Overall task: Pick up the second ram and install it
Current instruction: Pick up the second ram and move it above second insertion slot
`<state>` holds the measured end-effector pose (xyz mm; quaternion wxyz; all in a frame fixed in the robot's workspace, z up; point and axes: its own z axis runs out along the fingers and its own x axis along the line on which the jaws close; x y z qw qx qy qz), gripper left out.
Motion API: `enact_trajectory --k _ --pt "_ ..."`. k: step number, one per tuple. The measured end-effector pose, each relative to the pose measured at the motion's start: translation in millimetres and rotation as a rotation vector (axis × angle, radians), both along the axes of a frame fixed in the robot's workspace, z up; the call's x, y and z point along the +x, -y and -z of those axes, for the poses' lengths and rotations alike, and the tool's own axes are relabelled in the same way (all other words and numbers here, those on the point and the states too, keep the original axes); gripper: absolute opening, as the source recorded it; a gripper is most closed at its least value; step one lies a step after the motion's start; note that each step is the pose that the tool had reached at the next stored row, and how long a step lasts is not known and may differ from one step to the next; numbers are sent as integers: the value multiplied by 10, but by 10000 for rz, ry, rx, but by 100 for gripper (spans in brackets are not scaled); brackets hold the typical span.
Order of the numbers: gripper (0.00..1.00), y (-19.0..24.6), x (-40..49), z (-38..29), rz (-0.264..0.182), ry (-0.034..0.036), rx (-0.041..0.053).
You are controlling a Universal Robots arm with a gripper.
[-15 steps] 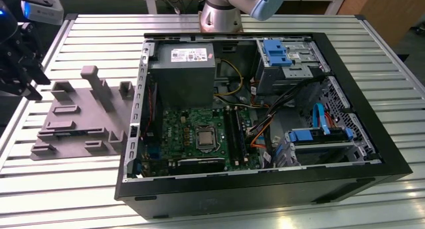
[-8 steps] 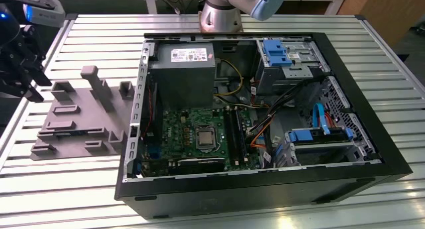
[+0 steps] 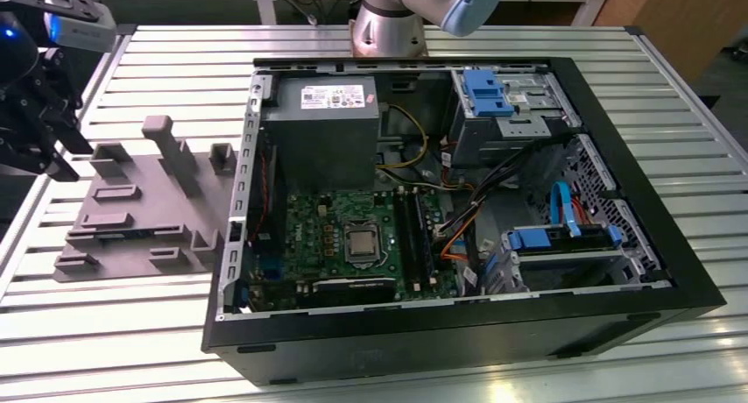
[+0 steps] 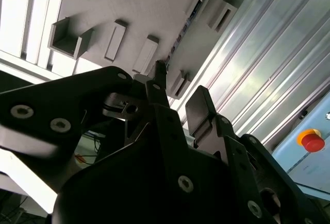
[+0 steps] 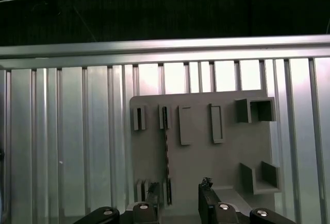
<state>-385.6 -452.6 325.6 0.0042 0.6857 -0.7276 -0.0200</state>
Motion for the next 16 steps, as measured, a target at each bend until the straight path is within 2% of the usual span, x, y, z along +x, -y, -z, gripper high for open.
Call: enact_trajectory --k 16 --pt "43 0 0 47 0 1 1"
